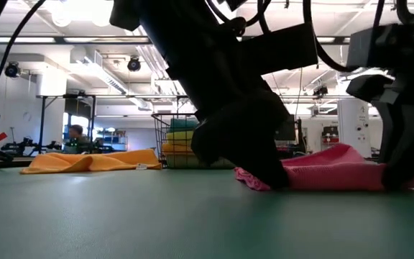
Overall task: Fold microfiber towels
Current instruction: Put the pink microfiber cloth into the wire basket
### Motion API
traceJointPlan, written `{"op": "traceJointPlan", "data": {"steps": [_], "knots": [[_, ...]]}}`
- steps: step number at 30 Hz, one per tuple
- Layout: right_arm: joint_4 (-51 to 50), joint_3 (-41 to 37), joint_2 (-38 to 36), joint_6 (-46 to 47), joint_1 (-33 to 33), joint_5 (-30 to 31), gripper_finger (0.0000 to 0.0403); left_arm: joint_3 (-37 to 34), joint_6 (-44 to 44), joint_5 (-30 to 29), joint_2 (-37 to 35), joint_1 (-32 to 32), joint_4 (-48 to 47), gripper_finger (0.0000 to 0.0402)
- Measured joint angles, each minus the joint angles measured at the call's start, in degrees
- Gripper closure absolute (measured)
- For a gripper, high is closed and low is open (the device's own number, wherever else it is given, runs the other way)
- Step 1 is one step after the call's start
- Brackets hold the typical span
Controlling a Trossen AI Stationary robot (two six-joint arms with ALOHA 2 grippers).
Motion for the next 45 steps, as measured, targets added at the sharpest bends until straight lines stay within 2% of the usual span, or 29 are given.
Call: {"op": "traceJointPlan", "data": {"steps": [4,11,19,26,31,39,45], "knots": [[-3.65,3.64,-0.28,0.06,0.0,-2.75,0.0393,0.78,-0.03,1.76,-1.2,0.0,-3.73,0.0397],[-6.8,12.53,-0.56,0.88,0.24,-3.32,0.0393,1.2,-0.03,3.7,-6.23,-0.07,-8.49,0.0399],[-14.99,22.92,-0.68,1.0,-0.18,3.84,0.0394,1.18,-0.09,3.79,-13.59,-0.17,-15.71,0.0399],[-23.05,30.2,-0.81,-0.69,-4.36,5.58,0.0394,1.11,-0.04,3.42,-21.13,0.06,-21.76,0.04],[-25.26,33.96,-0.85,-5.19,-9.03,5.59,0.0394,1.11,0.15,0.51,-25.98,1.0,-25.99,0.04],[-25.24,42.27,-0.87,-18.19,-16.41,6.37,0.0394,1.11,1.86,-2.18,-31.3,4.3,-31.18,0.04],[-25.08,49.62,-0.87,-28.65,-23.34,7.03,0.0394,1.11,9.73,-11.87,-33.46,7.41,-32.12,0.04]]}}
